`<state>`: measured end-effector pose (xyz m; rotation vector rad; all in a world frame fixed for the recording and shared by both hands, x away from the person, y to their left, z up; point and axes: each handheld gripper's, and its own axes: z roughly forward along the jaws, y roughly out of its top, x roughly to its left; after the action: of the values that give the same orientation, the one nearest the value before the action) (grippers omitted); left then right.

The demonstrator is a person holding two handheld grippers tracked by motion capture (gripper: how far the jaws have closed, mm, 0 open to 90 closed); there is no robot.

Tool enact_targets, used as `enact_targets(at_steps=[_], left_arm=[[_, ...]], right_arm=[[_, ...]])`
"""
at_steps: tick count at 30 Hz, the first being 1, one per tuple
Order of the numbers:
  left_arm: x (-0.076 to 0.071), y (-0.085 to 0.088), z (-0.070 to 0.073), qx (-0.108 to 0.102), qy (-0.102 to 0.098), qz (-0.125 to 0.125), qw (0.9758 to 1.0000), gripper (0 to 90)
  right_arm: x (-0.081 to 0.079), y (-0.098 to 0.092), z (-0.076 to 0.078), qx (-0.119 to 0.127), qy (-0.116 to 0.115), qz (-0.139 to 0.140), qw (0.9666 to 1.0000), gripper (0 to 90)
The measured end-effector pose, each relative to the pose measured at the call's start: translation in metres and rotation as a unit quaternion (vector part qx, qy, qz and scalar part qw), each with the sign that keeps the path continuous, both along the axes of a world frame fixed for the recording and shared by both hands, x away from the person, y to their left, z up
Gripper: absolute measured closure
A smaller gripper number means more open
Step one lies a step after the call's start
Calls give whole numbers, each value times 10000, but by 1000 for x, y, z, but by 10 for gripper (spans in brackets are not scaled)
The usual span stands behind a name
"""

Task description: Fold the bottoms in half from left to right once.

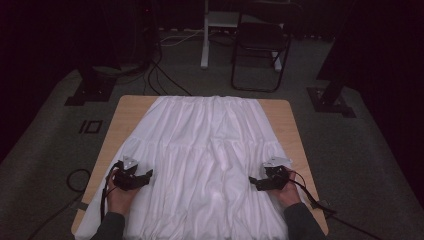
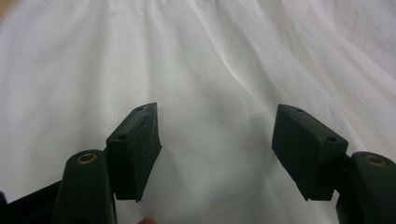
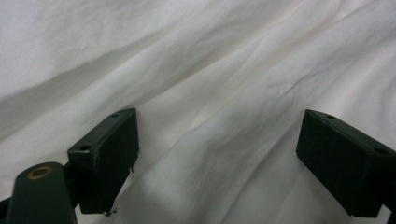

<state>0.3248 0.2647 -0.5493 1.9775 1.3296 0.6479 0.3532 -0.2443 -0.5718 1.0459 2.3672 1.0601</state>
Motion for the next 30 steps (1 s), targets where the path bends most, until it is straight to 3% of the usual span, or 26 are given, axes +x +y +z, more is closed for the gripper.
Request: enact_targets(at_steps=[2,7,14,18,22,26,30], left_arm=[[-3,6,8,18,-130,34,9999,317],[-10,28,19,-46,-209,253,9995,286],[-14,65,16,-203,-45,746,9970,190],[-13,79,8,-349,132,872,9955,152],[-9,84,-1,-238,322,1050,9937,131],[-7,84,-7,-46,454,1068,9932,123],[-8,84,-8,14,454,1051,9934,112]], right_arm=[[0,0,0,-1,-3,-10,10000,124],[0,0,0,-1,-4,-13,10000,124],[-1,0,0,-2,-1,-22,10000,124],[-1,0,0,-1,0,-23,10000,124],[-1,0,0,-1,0,-25,10000,124],[-1,0,0,-1,-4,-31,10000,127],[-2,0,0,5,-4,-40,10000,129]])
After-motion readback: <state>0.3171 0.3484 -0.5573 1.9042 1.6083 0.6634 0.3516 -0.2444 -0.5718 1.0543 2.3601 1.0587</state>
